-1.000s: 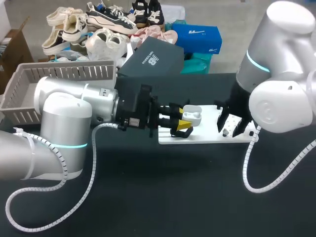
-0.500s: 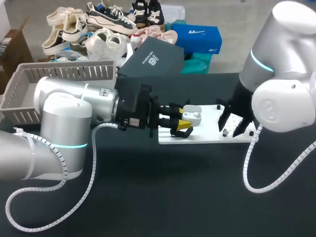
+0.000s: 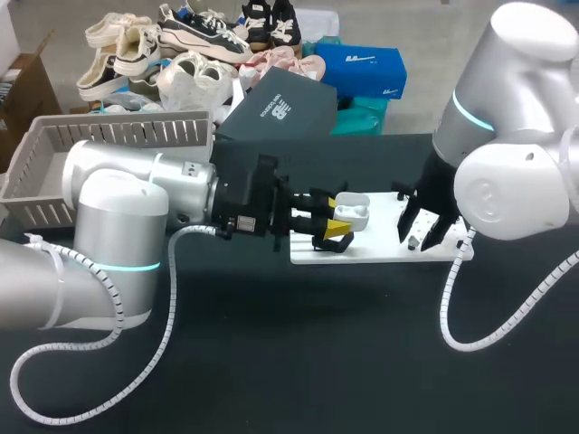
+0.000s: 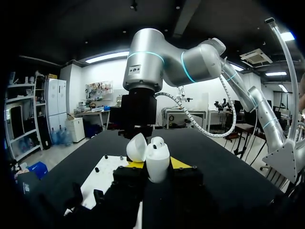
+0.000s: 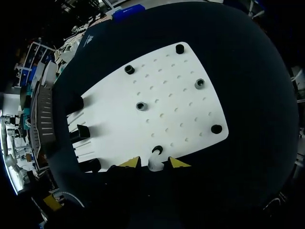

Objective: Pick up each earbud case from the left stands, insert the matching earbuds, close the lid, and place the case in the box.

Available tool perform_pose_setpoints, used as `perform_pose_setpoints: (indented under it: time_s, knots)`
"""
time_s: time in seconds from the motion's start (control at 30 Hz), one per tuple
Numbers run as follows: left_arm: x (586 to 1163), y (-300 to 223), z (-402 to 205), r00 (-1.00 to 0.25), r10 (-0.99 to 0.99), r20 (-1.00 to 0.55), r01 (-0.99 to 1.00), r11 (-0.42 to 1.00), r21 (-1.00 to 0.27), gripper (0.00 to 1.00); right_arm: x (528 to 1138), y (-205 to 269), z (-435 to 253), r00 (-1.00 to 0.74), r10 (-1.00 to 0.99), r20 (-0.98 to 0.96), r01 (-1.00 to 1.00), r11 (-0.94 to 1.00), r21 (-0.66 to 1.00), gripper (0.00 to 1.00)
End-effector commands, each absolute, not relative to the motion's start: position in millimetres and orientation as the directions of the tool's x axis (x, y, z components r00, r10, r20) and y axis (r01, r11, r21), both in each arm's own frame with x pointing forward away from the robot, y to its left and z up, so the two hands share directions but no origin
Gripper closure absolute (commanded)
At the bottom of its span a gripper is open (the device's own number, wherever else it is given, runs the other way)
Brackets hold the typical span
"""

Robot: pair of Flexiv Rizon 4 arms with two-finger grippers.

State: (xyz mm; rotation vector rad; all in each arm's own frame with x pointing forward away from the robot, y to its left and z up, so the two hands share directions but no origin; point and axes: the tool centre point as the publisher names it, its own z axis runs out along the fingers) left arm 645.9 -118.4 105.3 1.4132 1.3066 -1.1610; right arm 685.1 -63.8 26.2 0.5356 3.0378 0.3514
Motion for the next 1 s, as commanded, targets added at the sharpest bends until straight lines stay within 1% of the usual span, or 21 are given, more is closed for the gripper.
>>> perform_pose_setpoints:
  time_s: [0.03, 0.13, 0.33, 0.4, 0.47, 0.67, 1.0]
  knots:
    - [645, -119, 105, 0.018, 0.192, -0.981, 0.997, -0.071, 0.004, 1.0, 687, -63, 26, -0.94, 0.341, 0.009, 0.334, 0.916, 0.223, 0.72]
    - [645, -119, 105, 0.018, 0.192, -0.981, 0.997, -0.071, 0.004, 1.0, 687, -63, 25, -0.94, 0.341, 0.011, 0.335, 0.916, 0.22, 0.78]
    - [645, -119, 105, 0.018, 0.192, -0.981, 0.997, -0.071, 0.004, 1.0, 688, -63, 24, -0.94, 0.342, 0.013, 0.337, 0.917, 0.216, 0.83]
    - [645, -119, 105, 0.018, 0.192, -0.981, 0.997, -0.071, 0.004, 1.0, 688, -63, 24, -0.939, 0.343, 0.014, 0.338, 0.916, 0.215, 0.88]
    - [645, -119, 105, 0.018, 0.192, -0.981, 0.997, -0.071, 0.004, 1.0, 688, -63, 24, -0.939, 0.344, 0.014, 0.339, 0.916, 0.216, 1.0]
    - [645, -119, 105, 0.018, 0.192, -0.981, 0.997, -0.071, 0.004, 1.0, 686, -63, 28, -0.939, 0.344, 0.013, 0.339, 0.915, 0.218, 1.0]
    - [645, -119, 105, 0.018, 0.192, -0.981, 0.997, -0.071, 0.004, 1.0, 672, -69, 56, -0.938, 0.346, -0.021, 0.332, 0.914, 0.233, 1.0]
